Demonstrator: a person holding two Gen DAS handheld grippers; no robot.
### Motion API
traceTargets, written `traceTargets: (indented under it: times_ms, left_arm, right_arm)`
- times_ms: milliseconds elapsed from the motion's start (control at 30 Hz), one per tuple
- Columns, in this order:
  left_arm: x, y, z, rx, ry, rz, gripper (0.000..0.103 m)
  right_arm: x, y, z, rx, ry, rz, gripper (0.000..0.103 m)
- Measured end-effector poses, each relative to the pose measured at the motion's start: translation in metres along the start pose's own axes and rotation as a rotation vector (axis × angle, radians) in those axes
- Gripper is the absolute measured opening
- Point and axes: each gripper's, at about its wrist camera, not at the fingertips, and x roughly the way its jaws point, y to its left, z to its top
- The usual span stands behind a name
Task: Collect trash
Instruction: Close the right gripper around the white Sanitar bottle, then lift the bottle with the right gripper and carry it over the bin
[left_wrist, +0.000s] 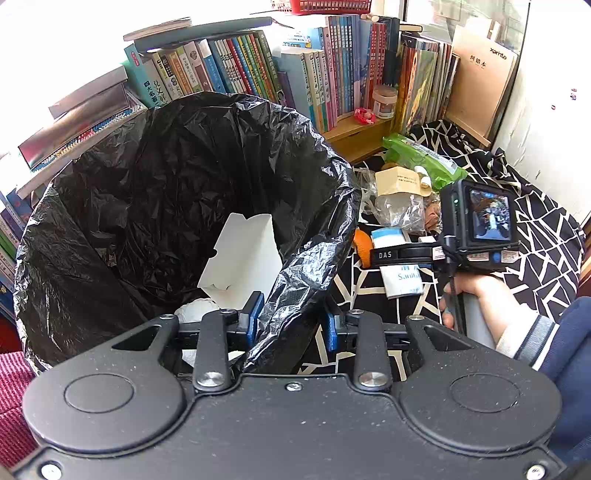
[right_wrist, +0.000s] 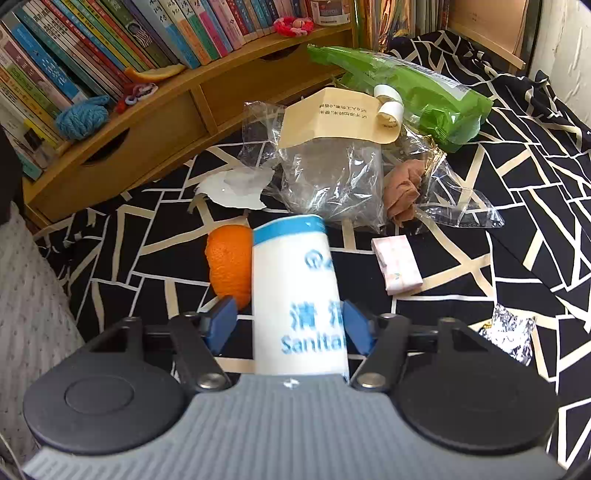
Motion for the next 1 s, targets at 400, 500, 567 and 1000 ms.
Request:
traceTargets:
  times_ms: [400, 500, 567, 1000]
  left_arm:
    - [0.000, 0.000, -0.001, 0.004, -0.003, 0.006, 0.032]
    - [0.000, 0.000, -0.001, 0.005, -0.003, 0.007, 0.032]
    - [0.000, 0.000, -0.001, 0.006, -0.002, 0.008, 0.032]
    - [0.000, -0.001, -0.001, 0.005, -0.003, 0.007, 0.032]
  right_arm:
    - [0.002, 0.006, -0.001, -0.026, -0.023, 0.024, 0.027]
    - [-0.013, 0.009, 0.005, -0.018, -0.073, 0.050, 0.025]
    - [-0.026, 0.011, 0.011, -0.007, -0.109, 0.083, 0.025]
    - [-0.105, 0.022, 0.039, 0.003, -0.285, 0.404, 0.024]
